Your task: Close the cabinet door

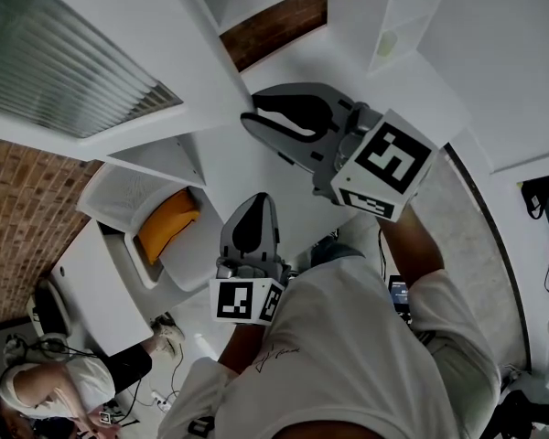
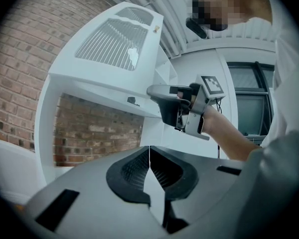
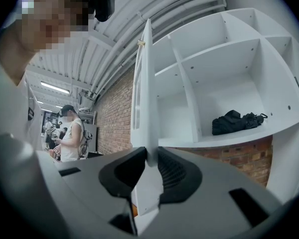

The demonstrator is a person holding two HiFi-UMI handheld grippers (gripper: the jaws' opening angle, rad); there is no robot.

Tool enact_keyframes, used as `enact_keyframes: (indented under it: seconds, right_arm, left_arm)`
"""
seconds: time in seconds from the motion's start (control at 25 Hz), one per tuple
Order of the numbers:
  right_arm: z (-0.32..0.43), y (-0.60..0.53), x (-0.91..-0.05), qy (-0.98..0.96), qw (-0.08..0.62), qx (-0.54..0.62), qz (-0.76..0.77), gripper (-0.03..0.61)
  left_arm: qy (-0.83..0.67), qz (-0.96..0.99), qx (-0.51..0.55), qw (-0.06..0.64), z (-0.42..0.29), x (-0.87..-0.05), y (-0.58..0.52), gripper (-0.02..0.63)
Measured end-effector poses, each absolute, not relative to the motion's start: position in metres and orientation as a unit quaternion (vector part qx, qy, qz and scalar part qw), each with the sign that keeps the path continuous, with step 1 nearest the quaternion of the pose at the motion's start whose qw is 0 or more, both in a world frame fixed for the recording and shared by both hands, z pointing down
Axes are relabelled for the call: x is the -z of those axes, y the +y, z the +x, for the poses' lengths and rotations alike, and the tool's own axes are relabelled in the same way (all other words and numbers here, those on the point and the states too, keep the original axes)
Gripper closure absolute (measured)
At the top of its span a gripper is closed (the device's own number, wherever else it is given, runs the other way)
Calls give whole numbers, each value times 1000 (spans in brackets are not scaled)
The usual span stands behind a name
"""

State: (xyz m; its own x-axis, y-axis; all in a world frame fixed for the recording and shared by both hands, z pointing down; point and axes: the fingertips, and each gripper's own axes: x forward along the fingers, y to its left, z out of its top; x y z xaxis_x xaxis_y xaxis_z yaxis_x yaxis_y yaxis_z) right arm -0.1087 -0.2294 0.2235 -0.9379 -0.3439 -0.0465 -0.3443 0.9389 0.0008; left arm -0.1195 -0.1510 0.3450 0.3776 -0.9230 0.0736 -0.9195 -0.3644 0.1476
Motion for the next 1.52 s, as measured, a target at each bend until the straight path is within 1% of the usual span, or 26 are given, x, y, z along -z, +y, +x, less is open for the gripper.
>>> enact_keyframes:
  seconds: [1.52]
  right_arm:
    - [-119,-285,-223,983,36,9,-180,483]
  left_arm:
    - [-568,818,-1,91,-131,-351,-174,597]
